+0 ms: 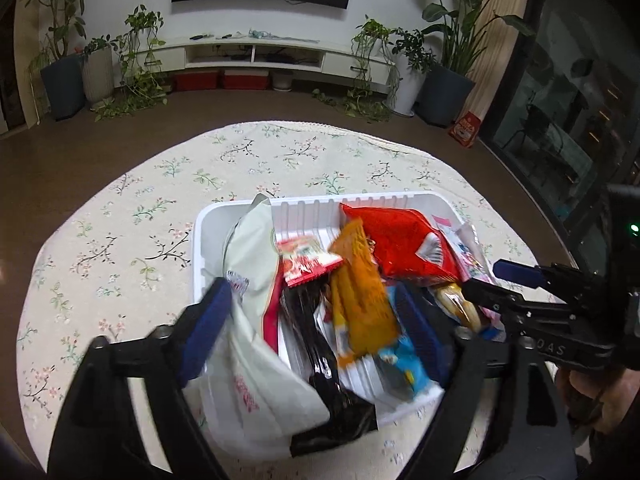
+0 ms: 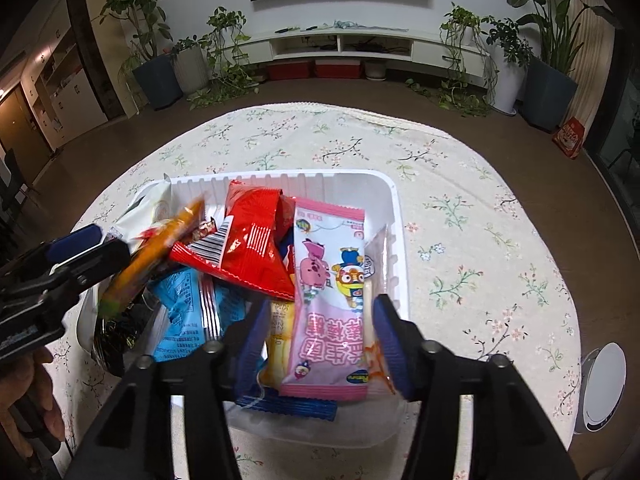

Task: Organize snacks
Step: 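Carry the strawberry packet and pink cartoon packet into the tray and release both, then grasp the green packet with the left gripper while the right gripper grasps the gold wafer packet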

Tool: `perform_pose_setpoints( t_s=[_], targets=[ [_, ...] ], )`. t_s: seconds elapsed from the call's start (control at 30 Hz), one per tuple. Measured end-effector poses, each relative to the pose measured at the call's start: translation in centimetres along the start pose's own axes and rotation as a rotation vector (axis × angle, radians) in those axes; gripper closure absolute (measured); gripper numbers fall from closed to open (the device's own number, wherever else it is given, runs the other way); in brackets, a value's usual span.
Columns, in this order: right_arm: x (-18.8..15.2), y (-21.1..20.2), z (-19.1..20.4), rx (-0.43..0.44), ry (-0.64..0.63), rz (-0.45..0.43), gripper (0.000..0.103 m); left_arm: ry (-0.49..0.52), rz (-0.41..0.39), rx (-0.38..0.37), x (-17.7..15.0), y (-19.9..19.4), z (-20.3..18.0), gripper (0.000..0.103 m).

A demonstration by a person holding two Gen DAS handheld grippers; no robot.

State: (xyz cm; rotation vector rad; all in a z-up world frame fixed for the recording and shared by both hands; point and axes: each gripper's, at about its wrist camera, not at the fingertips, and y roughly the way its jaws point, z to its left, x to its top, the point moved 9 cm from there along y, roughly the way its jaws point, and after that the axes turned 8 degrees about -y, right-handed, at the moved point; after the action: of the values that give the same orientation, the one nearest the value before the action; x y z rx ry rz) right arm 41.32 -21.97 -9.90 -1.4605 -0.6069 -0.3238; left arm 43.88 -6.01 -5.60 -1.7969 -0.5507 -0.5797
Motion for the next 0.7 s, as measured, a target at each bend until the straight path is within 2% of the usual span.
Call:
perform_pose_setpoints(
  t_s=[0.07,0.13,0.23,0.37,0.4,0.47,0.5,0.6,0.7],
  targets=[
    [-0.2,-0.3,0.0,-0.003,0.001,-0.001,0.041,0.008,-0.022,-0.005,-0.3,-1.6,-0.2,0.011],
    [-0.5,-0.7,0.1,0.001,-0.001,-0.003,0.038,0.017,-0.055,-0.003,-0.8,-3.4,-0.3,0.001],
    [-1.0,-2.2,0.1,0.003,0.013,-0.024,0.033,0.034,-0.094,-0.017,-1.8,-6.2,-0.5,0.000],
    [-1.9,-6.0,-0.3,0.016,0.051,-0.120,0.021,0.049,-0.150,-0.058,-4.2,-10.1,-0.9,0.000],
    [-2.4,-7.0,-0.5,0.022,0.065,-0.141,0.020,0.046,-0.145,-0.065,-5.2,-11.0,-0.9,0.000],
    [-4.0,-8.8,-0.5,0.041,0.085,-0.169,0.018,0.037,-0.026,-0.067,-8.5,-11.8,-1.0,0.000],
    [-5.1,-9.6,-0.3,0.048,0.089,-0.173,0.018,0.043,-0.003,-0.051,-9.9,-12.2,-1.0,0.000],
    [-8.9,-11.5,0.2,0.062,0.098,-0.169,0.018,0.101,0.000,-0.009,-13.6,-14.0,-1.3,0.000],
    [-12.7,-12.8,1.6,0.064,0.080,-0.139,0.018,0.152,0.044,-0.018,-18.0,-15.2,-2.2,0.000]
  ],
)
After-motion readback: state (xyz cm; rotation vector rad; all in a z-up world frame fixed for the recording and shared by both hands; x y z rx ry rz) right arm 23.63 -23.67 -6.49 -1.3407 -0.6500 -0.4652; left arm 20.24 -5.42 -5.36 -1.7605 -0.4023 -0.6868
